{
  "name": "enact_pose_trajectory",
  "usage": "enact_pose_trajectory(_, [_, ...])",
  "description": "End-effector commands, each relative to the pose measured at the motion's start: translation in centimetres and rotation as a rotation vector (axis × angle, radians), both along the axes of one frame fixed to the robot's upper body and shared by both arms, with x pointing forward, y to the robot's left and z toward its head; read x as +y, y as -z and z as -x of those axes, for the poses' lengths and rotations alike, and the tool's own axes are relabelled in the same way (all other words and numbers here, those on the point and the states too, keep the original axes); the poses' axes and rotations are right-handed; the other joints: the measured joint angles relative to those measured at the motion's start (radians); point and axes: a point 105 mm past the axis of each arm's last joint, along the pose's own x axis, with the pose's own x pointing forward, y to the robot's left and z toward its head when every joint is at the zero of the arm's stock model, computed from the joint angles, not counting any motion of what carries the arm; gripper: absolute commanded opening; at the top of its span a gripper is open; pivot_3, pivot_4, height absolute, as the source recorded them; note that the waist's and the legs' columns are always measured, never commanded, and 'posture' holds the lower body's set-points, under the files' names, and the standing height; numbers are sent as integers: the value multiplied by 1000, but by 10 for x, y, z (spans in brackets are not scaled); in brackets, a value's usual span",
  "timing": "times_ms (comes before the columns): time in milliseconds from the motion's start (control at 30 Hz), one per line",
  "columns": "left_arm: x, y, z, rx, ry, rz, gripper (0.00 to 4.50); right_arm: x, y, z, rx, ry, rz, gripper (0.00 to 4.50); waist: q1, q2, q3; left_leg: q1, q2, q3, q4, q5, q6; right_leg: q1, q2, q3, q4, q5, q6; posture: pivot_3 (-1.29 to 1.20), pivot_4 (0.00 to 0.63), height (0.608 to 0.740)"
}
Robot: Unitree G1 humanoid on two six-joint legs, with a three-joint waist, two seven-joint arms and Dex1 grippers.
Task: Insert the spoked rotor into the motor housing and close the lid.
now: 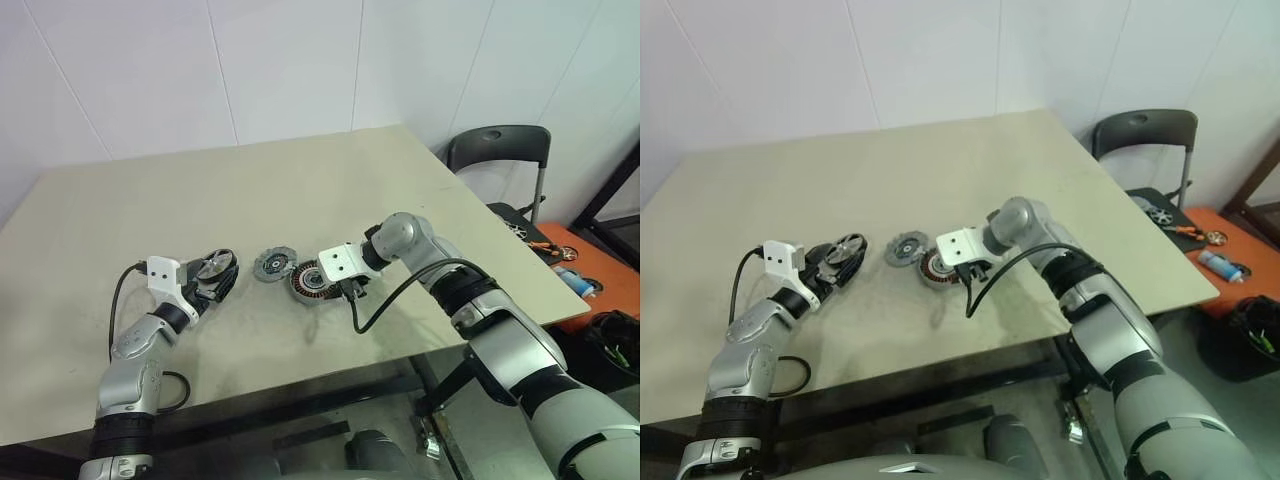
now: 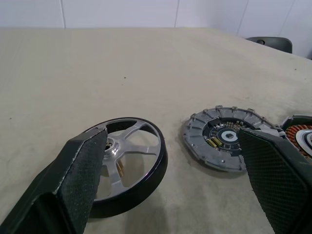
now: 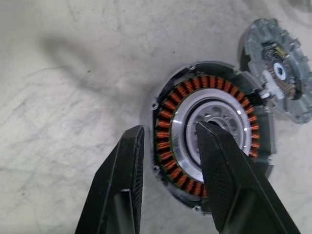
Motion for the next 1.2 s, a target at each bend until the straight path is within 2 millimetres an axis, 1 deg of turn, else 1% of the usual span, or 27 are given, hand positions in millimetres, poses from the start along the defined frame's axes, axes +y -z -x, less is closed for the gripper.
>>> enact_pose_trajectory(33, [-3,-15,-1,-51,11,-7,4500,0,-11,-3,-36,-23,-2,1758,0,0,0,0,0,0,0,0,0,0,0,0,0,0,0,0,0,740])
enact_pose_trajectory(167, [-4,-13,0,-47,13,-5,4500,-1,-14,-5,-36,-17,-6,1758,-1,0,0,0,0,0,0,0,0,0,0,0,0,0,0,0,0,740])
enact_pose_trajectory(233, [-5,-13,-1,-47,15,-5,4500,1,-13,-6,-44,-9,-11,1758,-1,0,0,0,0,0,0,0,0,0,0,0,0,0,0,0,0,740])
enact_pose_trajectory(400, [-7,-18,-2,-57,17,-4,4500,-8,6,-5,-50,-12,36,1758,-1,0,0,0,0,0,0,0,0,0,0,0,0,0,0,0,0,740])
enact_pose_trajectory(500, [-5,-18,-1,-57,14,-6,4500,-10,10,-5,-48,-7,42,1758,-1,0,0,0,0,0,0,0,0,0,0,0,0,0,0,0,0,740])
enact_pose_trajectory(600, [-5,-17,1,-54,11,-6,4500,-11,10,-7,-49,-1,42,1163,-2,0,0,1,0,0,0,0,0,1,0,0,0,0,0,0,0,740])
enact_pose_trajectory(633, [-4,-17,1,-53,10,-6,4500,-10,10,-7,-48,-3,41,901,-3,-1,-1,2,0,0,0,0,0,2,0,0,0,0,0,0,0,740])
enact_pose_trajectory(700, [-4,-17,1,-52,8,-6,4500,-7,9,-6,-52,-16,39,228,-6,-1,-1,3,0,0,1,0,0,2,0,0,1,-1,0,0,0,740])
enact_pose_trajectory(733, [-4,-17,1,-52,7,-6,4500,-5,8,-5,-49,-27,36,29,-6,-1,-1,4,0,0,1,0,0,3,1,1,2,-3,0,0,0,740])
enact_pose_trajectory(800, [-3,-17,0,-53,5,-5,4500,-3,6,-2,-41,-47,36,29,-6,-1,-1,4,0,0,1,0,0,3,1,1,2,-4,-1,0,0,740])
enact_pose_trajectory(1033, [-7,-17,0,-57,6,1,4500,3,1,-4,-68,-52,32,29,-5,-1,-1,3,0,0,1,0,0,3,1,1,2,-2,0,0,0,740])
enact_pose_trajectory(1133, [-8,-17,-1,-56,5,4,4500,8,-5,-5,-24,-18,-4,29,-5,-1,-1,3,0,0,1,0,0,2,1,1,2,-2,0,0,0,740])
enact_pose_trajectory(1200, [-8,-17,-1,-56,2,5,4500,10,-12,-7,22,49,-42,29,-5,-1,-1,3,0,0,1,0,0,2,1,1,3,-3,0,0,0,740])
